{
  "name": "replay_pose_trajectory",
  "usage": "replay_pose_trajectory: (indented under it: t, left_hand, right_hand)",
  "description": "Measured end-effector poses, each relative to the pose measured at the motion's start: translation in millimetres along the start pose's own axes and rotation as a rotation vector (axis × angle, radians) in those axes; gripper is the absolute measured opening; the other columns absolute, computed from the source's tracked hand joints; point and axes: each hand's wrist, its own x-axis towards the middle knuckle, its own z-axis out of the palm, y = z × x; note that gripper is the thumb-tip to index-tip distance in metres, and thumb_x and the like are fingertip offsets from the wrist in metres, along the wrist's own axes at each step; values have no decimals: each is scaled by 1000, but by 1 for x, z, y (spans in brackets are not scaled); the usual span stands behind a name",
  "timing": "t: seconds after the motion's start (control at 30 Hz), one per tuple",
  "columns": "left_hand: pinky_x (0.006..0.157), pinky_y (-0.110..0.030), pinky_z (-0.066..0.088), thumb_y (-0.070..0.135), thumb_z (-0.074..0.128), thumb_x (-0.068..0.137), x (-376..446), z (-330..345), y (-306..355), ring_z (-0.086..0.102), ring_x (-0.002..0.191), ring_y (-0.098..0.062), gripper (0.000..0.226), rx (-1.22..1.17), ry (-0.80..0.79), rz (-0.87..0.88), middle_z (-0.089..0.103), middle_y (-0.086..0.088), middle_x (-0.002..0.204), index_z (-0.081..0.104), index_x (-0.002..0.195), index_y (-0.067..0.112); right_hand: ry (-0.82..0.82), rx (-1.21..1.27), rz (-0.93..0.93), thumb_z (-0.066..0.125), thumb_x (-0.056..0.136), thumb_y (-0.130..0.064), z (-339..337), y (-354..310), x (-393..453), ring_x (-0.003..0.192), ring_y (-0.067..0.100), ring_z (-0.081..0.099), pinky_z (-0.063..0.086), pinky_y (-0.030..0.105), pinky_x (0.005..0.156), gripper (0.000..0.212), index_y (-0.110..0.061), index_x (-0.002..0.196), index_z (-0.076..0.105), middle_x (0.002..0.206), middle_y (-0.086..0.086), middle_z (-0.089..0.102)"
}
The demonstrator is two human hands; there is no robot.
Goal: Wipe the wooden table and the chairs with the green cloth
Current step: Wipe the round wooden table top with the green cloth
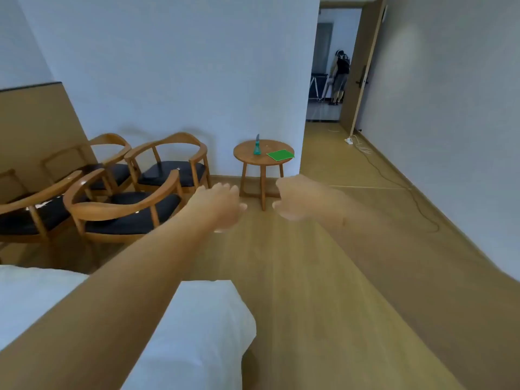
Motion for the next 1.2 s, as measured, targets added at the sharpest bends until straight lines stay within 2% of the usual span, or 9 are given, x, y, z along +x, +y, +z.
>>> replay_pose_trajectory:
  t: [0.17, 0.3, 0.47, 0.63, 0.77, 0.87, 0.93, 1.03, 1.2]
  left_hand:
    - [113, -51, 25, 40, 29, 103, 31, 16, 18, 32, 140, -29, 54, -100, -107, -75, 34, -11, 152, 28, 149, 10]
    - [111, -50, 27, 40, 29, 103, 66, 15, 31, 34, 139, -29, 54, -63, -104, -66, 36, -11, 150, 29, 148, 10]
    - [108, -49, 30, 40, 30, 103, 120, 24, 45, 37, 136, -28, 52, -51, -110, -26, 40, -11, 147, 32, 145, 10]
    - [107, -49, 34, 39, 30, 102, 184, 37, 49, 40, 133, -28, 49, -80, -128, -6, 42, -11, 145, 35, 142, 11]
    - [105, -47, 37, 40, 33, 102, 244, 46, 31, 44, 129, -28, 50, -96, -107, 15, 45, -11, 141, 37, 141, 11]
    - [90, -39, 48, 36, 37, 101, 290, 47, 10, 55, 110, -26, 41, -124, -95, 29, 54, -10, 123, 48, 131, 10]
    - [74, -32, 47, 33, 39, 100, 320, 50, -4, 58, 91, -21, 34, -132, -93, 20, 57, -6, 103, 55, 120, 10]
    - [68, -29, 45, 29, 40, 101, 360, 58, -22, 55, 80, -18, 29, -128, -112, -2, 50, -1, 85, 55, 115, 10]
    - [77, -31, 48, 28, 39, 101, 412, 77, -31, 54, 89, -19, 32, -192, -129, -30, 55, -7, 108, 49, 125, 10]
  right_hand:
    - [-59, 7, -12, 49, 98, -22, 17, 40, 33, 91, 25, 57, 43, 32, 67, 16, -11, 108, 54, 104, 7, 59]
    - [-54, 46, 9, 49, 98, -21, 17, 64, 55, 96, 26, 57, 44, 32, 70, 26, -8, 121, 54, 110, 8, 58]
    - [-76, 73, 29, 49, 99, -22, 23, 87, 95, 97, 27, 56, 43, 33, 73, 27, -8, 122, 54, 115, 10, 58]
    - [-96, 47, 59, 50, 98, -19, 34, 112, 150, 115, 32, 53, 42, 38, 90, 32, -6, 128, 50, 127, 14, 55]
    - [-123, 9, 91, 49, 98, -22, 36, 135, 212, 114, 34, 51, 41, 36, 80, 32, -7, 126, 48, 126, 14, 53]
    - [-135, -6, 129, 48, 98, -24, 30, 146, 258, 113, 33, 52, 40, 34, 75, 34, -8, 127, 47, 127, 14, 52]
    - [-132, -5, 140, 48, 98, -26, 28, 150, 286, 115, 34, 52, 40, 33, 76, 37, -8, 131, 45, 129, 14, 51]
    - [-140, 3, 132, 48, 99, -26, 32, 153, 321, 117, 33, 51, 42, 34, 79, 40, -8, 135, 43, 131, 14, 50]
    - [-190, 17, 99, 48, 99, -26, 50, 162, 382, 116, 31, 50, 39, 33, 80, 36, -7, 129, 46, 129, 13, 51]
